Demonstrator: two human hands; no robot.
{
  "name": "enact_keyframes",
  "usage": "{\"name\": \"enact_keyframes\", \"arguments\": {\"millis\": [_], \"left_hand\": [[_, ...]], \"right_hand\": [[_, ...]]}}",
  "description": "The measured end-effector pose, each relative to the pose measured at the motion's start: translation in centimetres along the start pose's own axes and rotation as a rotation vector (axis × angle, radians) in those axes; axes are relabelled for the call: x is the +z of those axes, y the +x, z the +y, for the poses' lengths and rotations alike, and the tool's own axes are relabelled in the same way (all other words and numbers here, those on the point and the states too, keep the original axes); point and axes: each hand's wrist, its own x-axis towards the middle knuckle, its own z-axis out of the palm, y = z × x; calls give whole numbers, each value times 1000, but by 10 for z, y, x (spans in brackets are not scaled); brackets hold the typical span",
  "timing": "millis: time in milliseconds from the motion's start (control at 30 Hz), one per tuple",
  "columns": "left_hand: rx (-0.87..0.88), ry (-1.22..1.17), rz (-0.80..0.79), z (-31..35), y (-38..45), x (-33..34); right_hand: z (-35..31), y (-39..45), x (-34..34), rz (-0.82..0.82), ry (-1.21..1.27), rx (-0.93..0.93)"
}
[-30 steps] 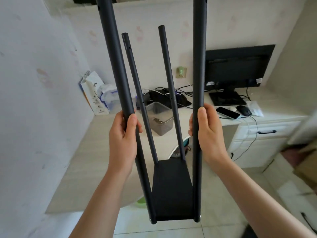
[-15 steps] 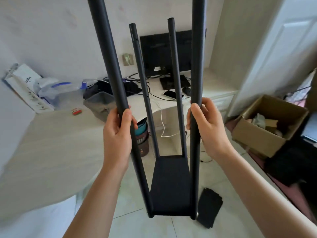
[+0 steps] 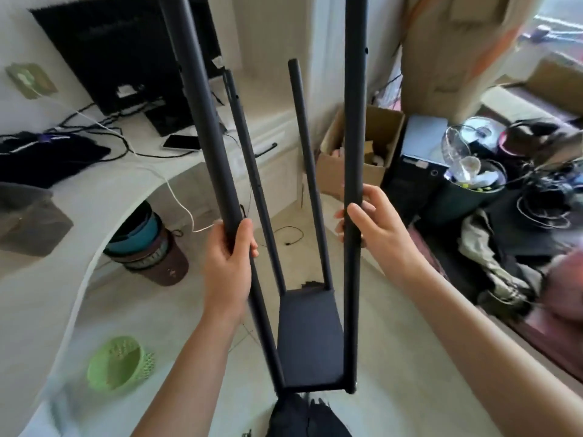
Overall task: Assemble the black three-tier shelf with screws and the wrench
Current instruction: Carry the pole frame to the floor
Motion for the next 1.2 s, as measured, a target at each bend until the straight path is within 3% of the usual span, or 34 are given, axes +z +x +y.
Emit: {"name": "enact_keyframes", "arguments": {"millis": [333,633,900,1200], "left_hand": [[-270,110,-456,-59,-26,57],[-252,140,-766,-74,-63,132],[-319,241,-969,-98,-109,204],[-366,458,-952,-179,-153,266]], "right_hand": [[62,-78,-59,323,-68,228],[95,-167,-111,573,-94,371],[137,-218,-187,559,-182,524],[216,-233,-265,493,-161,629]]}}
